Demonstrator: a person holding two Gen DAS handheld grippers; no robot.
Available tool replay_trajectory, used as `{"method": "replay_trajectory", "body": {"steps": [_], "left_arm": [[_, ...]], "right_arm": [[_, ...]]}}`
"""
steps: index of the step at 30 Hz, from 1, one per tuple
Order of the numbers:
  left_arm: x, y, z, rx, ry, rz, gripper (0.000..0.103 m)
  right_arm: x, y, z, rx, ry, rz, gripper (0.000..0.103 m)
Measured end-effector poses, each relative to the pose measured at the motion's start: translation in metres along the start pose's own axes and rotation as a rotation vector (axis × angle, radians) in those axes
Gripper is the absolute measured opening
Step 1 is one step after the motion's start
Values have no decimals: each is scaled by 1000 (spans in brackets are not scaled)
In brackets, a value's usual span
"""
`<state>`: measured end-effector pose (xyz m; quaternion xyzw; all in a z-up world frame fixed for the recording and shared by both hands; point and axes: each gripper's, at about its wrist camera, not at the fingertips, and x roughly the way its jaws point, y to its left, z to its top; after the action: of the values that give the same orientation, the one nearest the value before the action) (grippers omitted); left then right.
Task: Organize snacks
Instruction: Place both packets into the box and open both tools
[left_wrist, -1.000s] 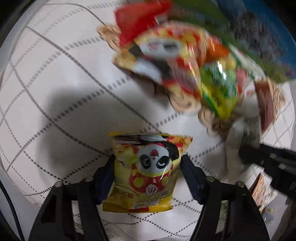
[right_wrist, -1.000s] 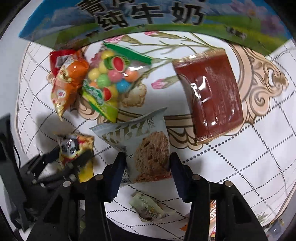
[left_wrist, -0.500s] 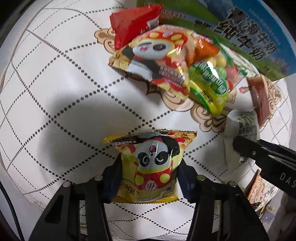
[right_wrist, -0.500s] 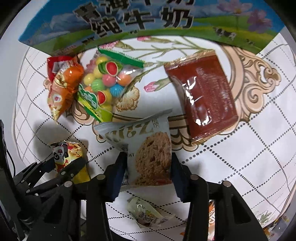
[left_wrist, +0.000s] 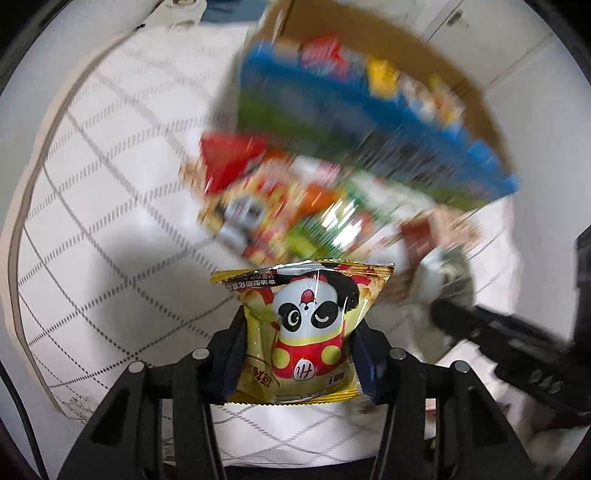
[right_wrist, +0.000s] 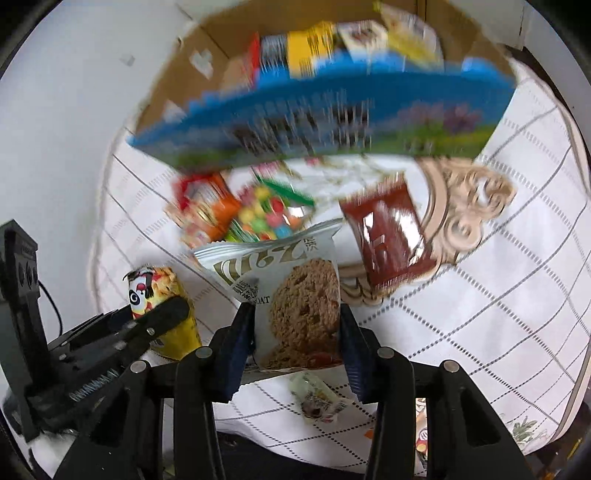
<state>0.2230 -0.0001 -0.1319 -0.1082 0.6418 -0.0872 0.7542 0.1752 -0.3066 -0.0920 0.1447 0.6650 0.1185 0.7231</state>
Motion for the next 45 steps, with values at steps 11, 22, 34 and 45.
{"method": "replay_trajectory", "body": {"steps": [11, 22, 34, 45], "left_arm": [[-75, -51, 134, 46, -154, -98, 48], [23, -38, 211, 47, 2, 91, 48], [73, -39, 206, 48, 123, 130, 74], [68, -51, 200, 94, 45, 166, 95]], "right_arm": [[-98, 1, 107, -10, -228, 0, 47], [-46, -51, 190, 35, -129, -170, 47], [17, -79, 198, 72, 61, -205, 92], [14, -70, 201, 40, 2, -255, 96]]}}
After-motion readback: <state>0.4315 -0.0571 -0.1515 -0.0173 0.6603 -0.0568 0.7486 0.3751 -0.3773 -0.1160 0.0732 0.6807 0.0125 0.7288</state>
